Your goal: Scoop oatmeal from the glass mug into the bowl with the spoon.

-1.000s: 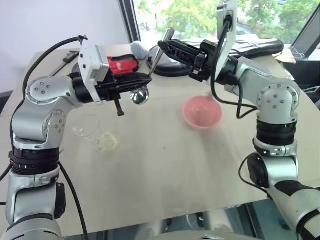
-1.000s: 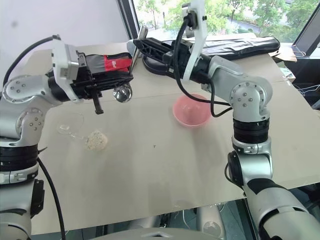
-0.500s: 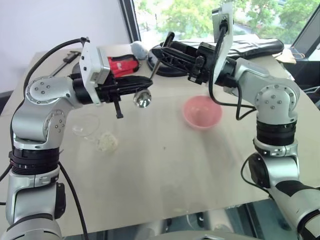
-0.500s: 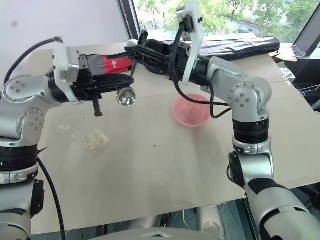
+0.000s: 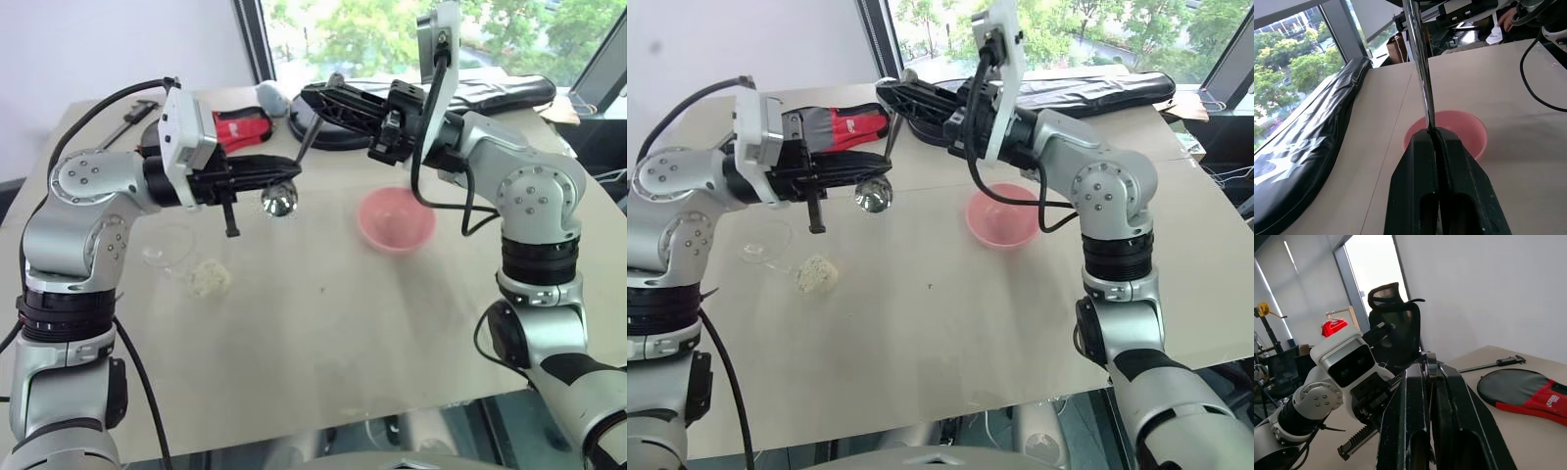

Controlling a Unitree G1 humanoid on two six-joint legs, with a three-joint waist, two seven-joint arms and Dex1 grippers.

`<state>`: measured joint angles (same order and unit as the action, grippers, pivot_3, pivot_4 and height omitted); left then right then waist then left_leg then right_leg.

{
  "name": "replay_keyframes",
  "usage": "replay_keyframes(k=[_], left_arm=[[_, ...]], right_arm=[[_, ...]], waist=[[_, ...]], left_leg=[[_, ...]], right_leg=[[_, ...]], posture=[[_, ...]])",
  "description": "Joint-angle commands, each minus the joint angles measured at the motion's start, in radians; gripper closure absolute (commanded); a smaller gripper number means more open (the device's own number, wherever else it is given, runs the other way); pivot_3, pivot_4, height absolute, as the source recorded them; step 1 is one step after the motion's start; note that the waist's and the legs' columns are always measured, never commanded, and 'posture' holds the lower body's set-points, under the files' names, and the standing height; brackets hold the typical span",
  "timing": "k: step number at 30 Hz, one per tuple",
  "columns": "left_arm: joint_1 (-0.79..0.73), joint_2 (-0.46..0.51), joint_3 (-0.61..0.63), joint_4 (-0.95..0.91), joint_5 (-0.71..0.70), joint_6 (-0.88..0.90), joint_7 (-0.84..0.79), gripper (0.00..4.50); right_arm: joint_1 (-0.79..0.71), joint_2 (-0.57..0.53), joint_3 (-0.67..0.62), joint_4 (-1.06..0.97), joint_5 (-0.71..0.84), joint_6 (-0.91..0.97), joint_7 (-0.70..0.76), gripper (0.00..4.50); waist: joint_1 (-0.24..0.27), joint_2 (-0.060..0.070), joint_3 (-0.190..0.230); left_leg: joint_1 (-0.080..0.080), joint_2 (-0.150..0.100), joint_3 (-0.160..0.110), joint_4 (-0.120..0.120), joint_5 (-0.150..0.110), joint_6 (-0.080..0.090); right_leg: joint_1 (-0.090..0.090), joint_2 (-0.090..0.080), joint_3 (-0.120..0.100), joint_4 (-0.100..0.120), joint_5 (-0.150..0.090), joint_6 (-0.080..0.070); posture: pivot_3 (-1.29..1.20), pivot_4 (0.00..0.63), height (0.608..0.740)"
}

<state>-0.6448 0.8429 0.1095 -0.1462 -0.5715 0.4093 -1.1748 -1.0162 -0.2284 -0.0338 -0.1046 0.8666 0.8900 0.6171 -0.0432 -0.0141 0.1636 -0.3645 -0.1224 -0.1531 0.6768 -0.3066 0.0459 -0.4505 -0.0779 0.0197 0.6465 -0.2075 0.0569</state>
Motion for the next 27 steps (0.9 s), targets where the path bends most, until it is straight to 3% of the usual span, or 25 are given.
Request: replay_keyframes(k=[1, 2, 5, 8, 13, 18, 23, 27], left_arm=[[-0.027, 0.011, 0.036, -0.003, 0.005, -0.016, 0.019, 4.50], [-0.031, 0.007, 0.038, 0.000, 0.008, -0.020, 0.028, 4.50], [-0.040, -0.010, 0.050, -0.002, 0.006, -0.025, 0.061, 3.76], [-0.043, -0.024, 0.067, -0.015, 0.021, -0.025, 0.132, 2.62], [-0.064, 0.023, 0.215, -0.093, -0.132, 0.154, 0.246, 2.62], [-0.026, 0.065, 0.457, -0.183, -0.306, 0.316, 0.422, 2.62], [0.217, 0.038, 0.648, -0.373, -0.333, 0.367, 0.538, 2.62], [0.470, -0.020, 0.794, -0.511, -0.230, 0.326, 0.598, 2.62]], right_arm=[[-0.021, -0.004, -0.012, -0.023, 0.007, -0.012, 0.010, 4.47], [-0.022, -0.003, -0.015, -0.021, 0.007, -0.011, 0.006, 4.47], [-0.035, 0.005, -0.042, 0.002, 0.018, -0.002, -0.024, 4.50], [-0.046, 0.016, -0.070, 0.025, 0.028, 0.005, -0.067, 4.50], [-0.066, 0.015, -0.126, 0.076, 0.036, 0.031, -0.161, 4.50], [-0.033, -0.007, -0.221, 0.099, 0.073, 0.100, -0.288, 4.50], [0.013, -0.004, -0.327, 0.128, 0.112, 0.166, -0.452, 4.50], [0.024, -0.013, -0.412, 0.179, 0.136, 0.200, -0.562, 4.50]], waist=[[0.000, 0.000, 0.000], [0.000, 0.000, 0.000], [0.000, 0.000, 0.000], [0.000, 0.000, 0.000], [-0.001, 0.000, 0.000], [0.000, 0.000, 0.000], [0.000, 0.001, 0.000], [0.003, 0.002, 0.001]], left_leg=[[0.000, 0.000, 0.000, 0.000, 0.000, 0.000], [0.000, 0.000, 0.000, 0.000, 0.000, 0.000], [0.000, 0.000, 0.000, 0.000, 0.000, 0.000], [0.000, 0.000, 0.000, 0.001, 0.000, 0.000], [0.000, 0.000, 0.000, 0.002, 0.000, 0.000], [-0.001, 0.000, 0.000, 0.003, 0.000, 0.000], [0.000, 0.000, 0.002, 0.002, 0.000, 0.000], [0.002, 0.000, 0.006, 0.003, 0.000, 0.000]], right_leg=[[0.000, 0.000, 0.000, 0.000, 0.000, 0.000], [0.000, 0.000, 0.000, 0.000, 0.000, 0.000], [0.000, 0.000, 0.000, 0.000, 0.000, 0.000], [0.000, 0.000, 0.000, 0.001, 0.000, 0.000], [0.000, 0.000, 0.000, 0.002, 0.000, 0.000], [0.000, 0.000, 0.000, 0.001, 0.000, 0.000], [0.000, 0.000, 0.002, 0.002, 0.000, 0.000], [0.000, 0.001, 0.006, 0.006, 0.001, -0.001]], posture=[[0.00, 0.150, 0.740], [0.00, 0.150, 0.740], [0.00, 0.150, 0.740], [0.00, 0.150, 0.740], [0.00, 0.150, 0.740], [0.00, 0.150, 0.740], [0.00, 0.150, 0.740], [0.00, 0.150, 0.740]])
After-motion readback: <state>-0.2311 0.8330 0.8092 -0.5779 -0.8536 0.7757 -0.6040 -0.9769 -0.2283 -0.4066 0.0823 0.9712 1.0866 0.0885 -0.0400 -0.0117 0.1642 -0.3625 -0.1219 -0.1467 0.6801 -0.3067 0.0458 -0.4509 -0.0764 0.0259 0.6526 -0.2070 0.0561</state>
